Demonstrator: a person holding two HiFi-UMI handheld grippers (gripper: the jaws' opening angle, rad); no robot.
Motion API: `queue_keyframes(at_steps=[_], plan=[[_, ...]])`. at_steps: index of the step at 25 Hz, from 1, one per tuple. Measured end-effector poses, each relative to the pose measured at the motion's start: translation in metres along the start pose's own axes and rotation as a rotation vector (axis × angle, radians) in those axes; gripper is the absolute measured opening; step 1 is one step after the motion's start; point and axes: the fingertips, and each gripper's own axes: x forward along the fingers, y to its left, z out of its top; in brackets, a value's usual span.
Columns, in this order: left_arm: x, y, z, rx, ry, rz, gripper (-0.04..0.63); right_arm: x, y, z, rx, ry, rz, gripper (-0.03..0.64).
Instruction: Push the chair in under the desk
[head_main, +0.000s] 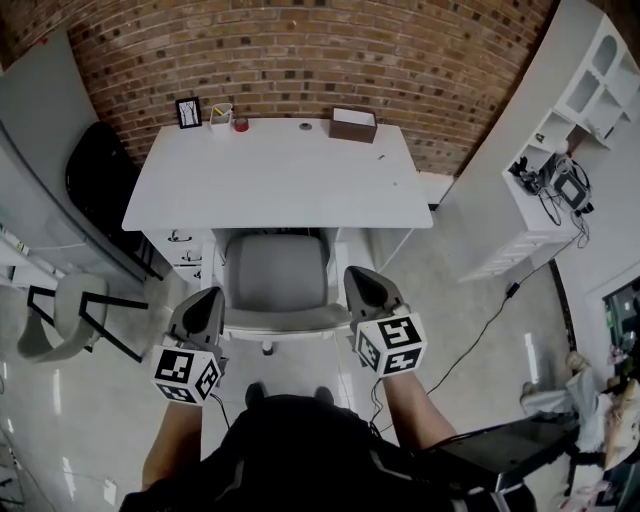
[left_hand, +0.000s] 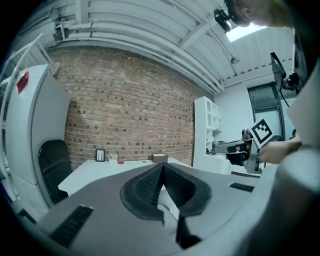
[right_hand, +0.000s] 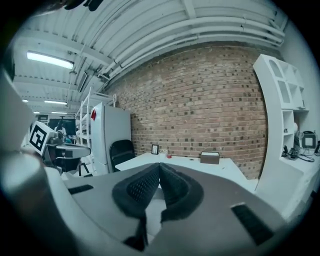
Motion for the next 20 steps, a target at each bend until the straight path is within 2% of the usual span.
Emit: queue_keyframes(at_steps=[2,4,16,20], plan=[[-0.002,-0.001,0.004,0.022,-0.011,0.017,0.008,0.002,0.001,0.003,-0.005,-0.011,-0.001,0.009],[-0.003,0.000,0.006,0.013,-0.016,0.027,0.008,0.002,0.002,0.005,-0.004,-0.017,-0.003,0.009],[-0.011,-0.001,0.013,0.051,-0.018,0.033,0.008,-0.003,0.018,0.011,-0.041,-0.023,-0.009,0.008],[-0.015,-0.001,0.013,0.084,-0.016,0.045,0.008,-0.004,0.029,0.011,-0.085,-0.028,0.014,0.008]])
